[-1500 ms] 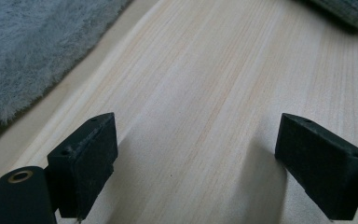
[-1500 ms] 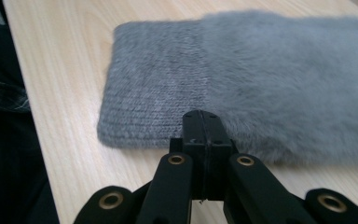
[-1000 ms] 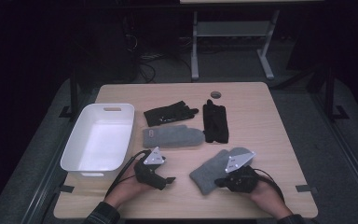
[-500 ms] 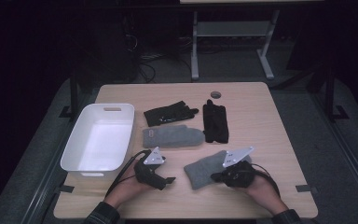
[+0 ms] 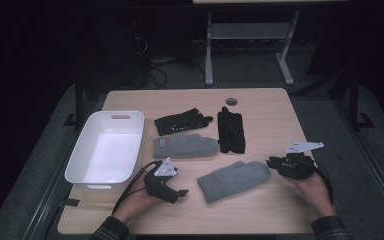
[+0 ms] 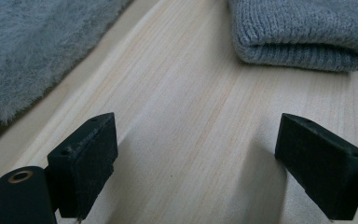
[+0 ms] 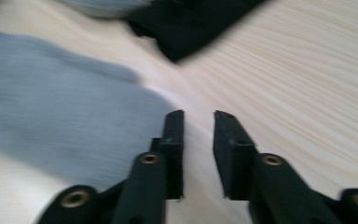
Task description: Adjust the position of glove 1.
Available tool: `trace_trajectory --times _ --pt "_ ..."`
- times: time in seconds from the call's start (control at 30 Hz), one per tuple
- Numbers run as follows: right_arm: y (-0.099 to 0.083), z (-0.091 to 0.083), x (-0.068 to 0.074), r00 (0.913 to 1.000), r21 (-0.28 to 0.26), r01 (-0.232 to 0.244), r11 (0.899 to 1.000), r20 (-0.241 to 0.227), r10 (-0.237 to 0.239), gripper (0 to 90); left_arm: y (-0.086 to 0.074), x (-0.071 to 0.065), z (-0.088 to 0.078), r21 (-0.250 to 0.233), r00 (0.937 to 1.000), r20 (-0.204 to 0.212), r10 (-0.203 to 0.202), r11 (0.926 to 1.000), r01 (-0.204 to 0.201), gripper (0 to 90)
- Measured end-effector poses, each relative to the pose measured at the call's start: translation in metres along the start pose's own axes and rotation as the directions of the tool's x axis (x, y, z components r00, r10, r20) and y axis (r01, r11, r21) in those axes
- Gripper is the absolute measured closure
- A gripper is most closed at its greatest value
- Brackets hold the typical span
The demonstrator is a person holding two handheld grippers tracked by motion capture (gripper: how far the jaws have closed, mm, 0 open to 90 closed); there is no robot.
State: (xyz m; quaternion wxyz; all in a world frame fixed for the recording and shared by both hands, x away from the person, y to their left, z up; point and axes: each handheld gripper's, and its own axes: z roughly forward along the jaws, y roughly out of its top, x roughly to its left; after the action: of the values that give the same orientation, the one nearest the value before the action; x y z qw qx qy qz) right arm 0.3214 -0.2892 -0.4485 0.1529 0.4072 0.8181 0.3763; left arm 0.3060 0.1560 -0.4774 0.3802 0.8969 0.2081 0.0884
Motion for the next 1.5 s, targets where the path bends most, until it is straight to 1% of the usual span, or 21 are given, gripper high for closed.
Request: trace_trajectory --times 0.1,0.13,0.2,0.27,0.43,0.47,0.5,0.57,0.63,0.67,0.7,0.77,0.83,0.97,1.03,1.1,1.23,1.37,1.4,1.43,1.5 --pt "-0.007 0.002 -0.012 0.9985 0.011 -0.037 0.999 0.040 0.036 60.3 0.000 0.000 0.000 0.000 1.0000 0.000 0.001 1.0000 -0.001 12.1" --pt "-0.009 0.004 -0.015 0.9981 0.022 -0.045 0.999 0.043 0.044 56.7 0.000 0.000 0.000 -0.001 1.0000 0.000 -0.001 1.0000 0.001 12.1" --pt "-0.013 0.009 -0.018 0.9968 0.045 -0.057 0.997 0.060 0.054 46.7 0.000 0.000 0.000 -0.001 1.0000 0.000 -0.002 1.0000 0.002 12.1" --pt "-0.018 0.014 -0.020 0.9953 0.063 -0.063 0.996 0.077 0.058 40.1 0.000 0.000 0.000 -0.001 1.0000 -0.001 -0.002 1.0000 0.002 12.1" --pt "-0.023 0.017 -0.022 0.9906 0.035 -0.077 0.996 0.116 0.073 25.7 0.001 0.000 0.001 0.002 1.0000 -0.002 -0.008 1.0000 0.008 12.1" --pt "-0.026 0.019 -0.023 0.9902 0.012 -0.078 0.997 0.117 0.076 21.4 0.003 0.000 0.000 0.023 1.0000 -0.001 0.003 0.9997 -0.003 12.3" --pt "-0.027 0.019 -0.023 0.9894 0.006 -0.083 0.997 0.120 0.082 19.1 0.005 0.000 0.001 0.032 1.0000 -0.004 -0.001 0.9995 0.001 12.6" --pt "-0.027 0.019 -0.023 0.9884 0.007 -0.088 0.996 0.125 0.086 18.0 0.008 0.001 0.001 0.058 1.0000 -0.005 -0.008 0.9983 0.008 13.3" --pt "-0.027 0.020 -0.024 0.9886 0.008 -0.083 0.996 0.126 0.082 16.8 0.012 0.002 0.000 0.062 0.9998 -0.018 -0.009 0.9981 0.010 15.4" --pt "-0.027 0.020 -0.024 0.9885 0.009 -0.083 0.996 0.127 0.082 16.6 0.015 0.002 0.000 0.047 0.9996 -0.018 -0.023 0.9986 0.023 17.1" --pt "-0.027 0.020 -0.024 0.9881 0.011 -0.087 0.996 0.128 0.085 16.5 0.017 0.004 -0.001 0.054 0.9996 -0.020 -0.019 0.9983 0.020 19.2" --pt "-0.027 0.020 -0.024 0.9880 0.011 -0.088 0.996 0.128 0.086 16.4 0.023 0.006 -0.003 0.042 0.9991 -0.030 -0.031 0.9986 0.032 23.7" --pt "-0.027 0.020 -0.024 0.9880 0.011 -0.088 0.996 0.128 0.086 16.3 0.029 0.007 -0.005 0.044 0.9983 -0.040 -0.041 0.9981 0.043 24.6" --pt "-0.027 0.020 -0.024 0.9880 0.010 -0.088 0.996 0.128 0.086 16.3 0.040 0.011 -0.007 0.017 0.9968 -0.059 -0.053 0.9984 0.054 28.3" --pt "-0.027 0.020 -0.024 0.9880 0.010 -0.089 0.996 0.128 0.087 16.3 0.048 0.013 -0.007 0.017 0.9961 -0.078 -0.042 0.9989 0.043 29.5" --pt "-0.027 0.020 -0.023 0.9878 0.011 -0.092 0.996 0.128 0.089 16.3 0.056 0.017 -0.007 0.009 0.9953 -0.086 -0.045 0.9989 0.046 31.7" --pt "-0.027 0.020 -0.023 0.9878 0.011 -0.091 0.996 0.128 0.088 16.3 0.068 0.026 -0.005 0.010 0.9908 -0.126 -0.049 0.9987 0.051 43.0" --pt "-0.027 0.020 -0.024 0.9881 0.010 -0.088 0.996 0.128 0.086 16.3 0.078 0.040 -0.004 0.007 0.9830 -0.161 -0.088 0.9959 0.090 66.1" --pt "-0.027 0.020 -0.024 0.9880 0.010 -0.088 0.996 0.128 0.086 16.3 0.080 0.043 -0.004 0.012 0.9813 -0.172 -0.086 0.9959 0.089 72.2" --pt "-0.027 0.020 -0.024 0.9880 0.010 -0.088 0.996 0.128 0.086 16.4 0.083 0.046 -0.002 0.021 0.9778 -0.191 -0.087 0.9955 0.093 77.3" --pt "-0.027 0.020 -0.023 0.9878 0.012 -0.091 0.996 0.128 0.089 16.3 0.088 0.052 0.000 0.054 0.9669 -0.242 -0.081 0.9938 0.097 86.3"
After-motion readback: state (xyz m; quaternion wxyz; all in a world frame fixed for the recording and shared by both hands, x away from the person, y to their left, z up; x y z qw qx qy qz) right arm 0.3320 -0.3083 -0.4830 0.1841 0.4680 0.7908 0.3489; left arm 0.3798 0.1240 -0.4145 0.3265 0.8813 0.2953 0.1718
